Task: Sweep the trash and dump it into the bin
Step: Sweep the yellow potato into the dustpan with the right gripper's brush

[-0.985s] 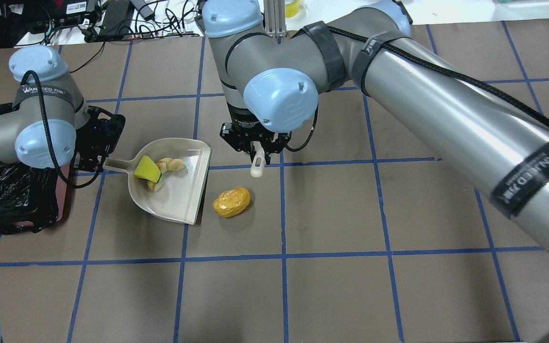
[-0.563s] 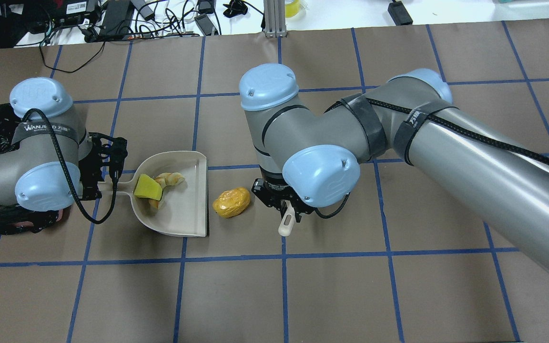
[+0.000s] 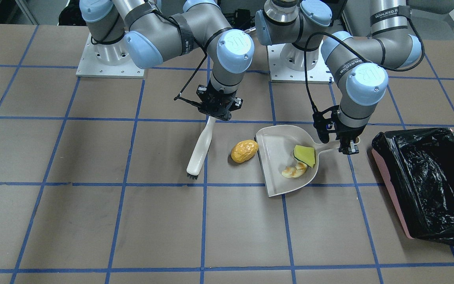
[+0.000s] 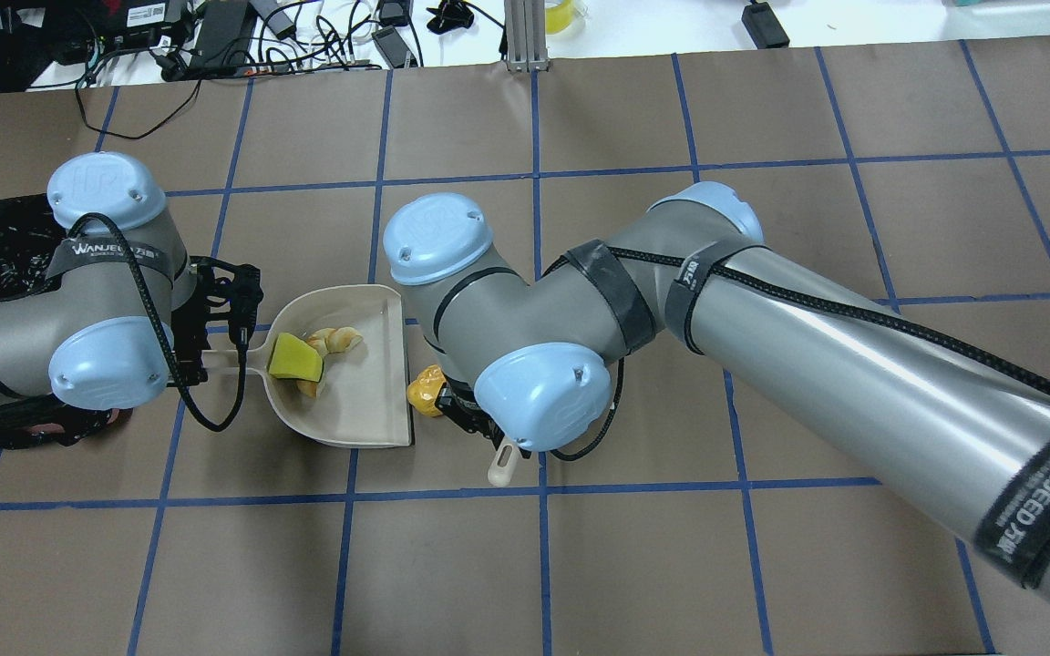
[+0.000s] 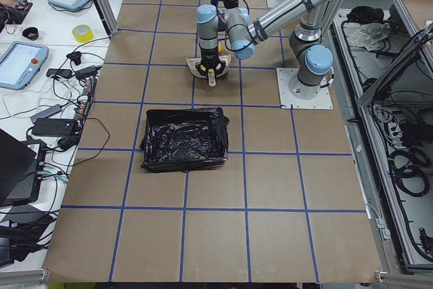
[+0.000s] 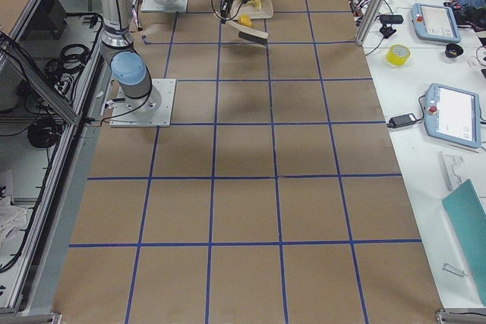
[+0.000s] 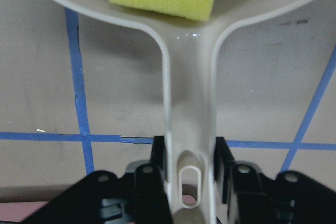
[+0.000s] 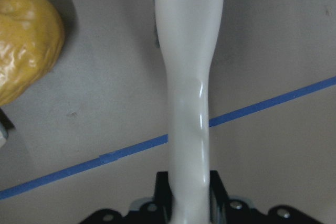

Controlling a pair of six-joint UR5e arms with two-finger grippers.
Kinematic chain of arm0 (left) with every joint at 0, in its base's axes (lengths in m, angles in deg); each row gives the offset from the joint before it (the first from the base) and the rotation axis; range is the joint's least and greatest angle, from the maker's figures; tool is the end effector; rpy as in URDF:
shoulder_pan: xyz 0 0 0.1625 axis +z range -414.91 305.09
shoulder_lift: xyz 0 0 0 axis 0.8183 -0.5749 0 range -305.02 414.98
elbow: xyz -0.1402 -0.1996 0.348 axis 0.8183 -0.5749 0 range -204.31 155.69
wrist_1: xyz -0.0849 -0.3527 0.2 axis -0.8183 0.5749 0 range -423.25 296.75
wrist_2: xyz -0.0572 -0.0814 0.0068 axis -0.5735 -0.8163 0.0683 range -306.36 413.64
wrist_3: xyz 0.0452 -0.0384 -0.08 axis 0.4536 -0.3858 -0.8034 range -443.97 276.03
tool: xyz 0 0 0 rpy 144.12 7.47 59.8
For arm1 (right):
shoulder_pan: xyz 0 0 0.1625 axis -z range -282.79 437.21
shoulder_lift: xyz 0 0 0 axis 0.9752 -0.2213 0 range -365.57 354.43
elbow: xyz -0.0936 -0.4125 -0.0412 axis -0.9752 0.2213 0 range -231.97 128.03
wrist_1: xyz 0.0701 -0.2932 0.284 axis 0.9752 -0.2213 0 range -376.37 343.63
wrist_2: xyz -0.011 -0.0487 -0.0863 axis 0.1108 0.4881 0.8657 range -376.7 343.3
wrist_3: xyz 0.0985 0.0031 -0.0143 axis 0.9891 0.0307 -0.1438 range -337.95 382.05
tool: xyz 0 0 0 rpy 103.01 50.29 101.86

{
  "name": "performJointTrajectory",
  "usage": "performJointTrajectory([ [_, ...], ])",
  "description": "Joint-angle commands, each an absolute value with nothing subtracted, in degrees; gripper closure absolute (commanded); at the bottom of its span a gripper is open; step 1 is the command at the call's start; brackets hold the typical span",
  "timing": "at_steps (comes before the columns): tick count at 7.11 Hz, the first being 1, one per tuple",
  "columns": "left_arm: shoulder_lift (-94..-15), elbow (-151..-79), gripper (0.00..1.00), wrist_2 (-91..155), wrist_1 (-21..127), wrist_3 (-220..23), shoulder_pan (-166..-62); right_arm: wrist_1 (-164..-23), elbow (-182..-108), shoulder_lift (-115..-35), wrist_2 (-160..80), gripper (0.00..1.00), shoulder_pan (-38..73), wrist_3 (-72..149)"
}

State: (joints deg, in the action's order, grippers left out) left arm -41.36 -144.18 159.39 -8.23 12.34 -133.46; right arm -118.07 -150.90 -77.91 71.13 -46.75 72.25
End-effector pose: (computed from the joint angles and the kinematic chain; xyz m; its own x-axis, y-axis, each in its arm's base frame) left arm -0.0126 -0.4729 0.2553 -0.0934 0.9943 0.0511 0.9605 0.0765 0.2675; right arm 0.4211 -0.3799 0.2702 -0.9488 0.2637 0.1741 0.2954 0.9358 0.1926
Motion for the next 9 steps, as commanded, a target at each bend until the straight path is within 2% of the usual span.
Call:
performJointTrajectory([
  [1, -41.52, -144.19, 1.0, 159.72, -8.23, 12.36, -133.66, -118.23, -150.76, -77.64, 70.75, 0.99, -47.06, 73.02],
  [3, -41.44, -144.37, 1.0, 159.72, -8.23, 12.44, -133.66, -119.72, -150.76, -77.29, 68.3, 0.99, -47.24, 73.02],
  [6, -40.82, -146.39, 1.0, 159.98, -8.4, 12.53, -133.66, -125.09, -147.08, -70.79, 67.76, 0.99, -49.42, 72.76],
  [9, -40.82, -146.48, 1.0, 159.98, -8.4, 12.62, -133.66, -129.29, -145.23, -70.52, 62.17, 0.98, -51.46, 66.37],
])
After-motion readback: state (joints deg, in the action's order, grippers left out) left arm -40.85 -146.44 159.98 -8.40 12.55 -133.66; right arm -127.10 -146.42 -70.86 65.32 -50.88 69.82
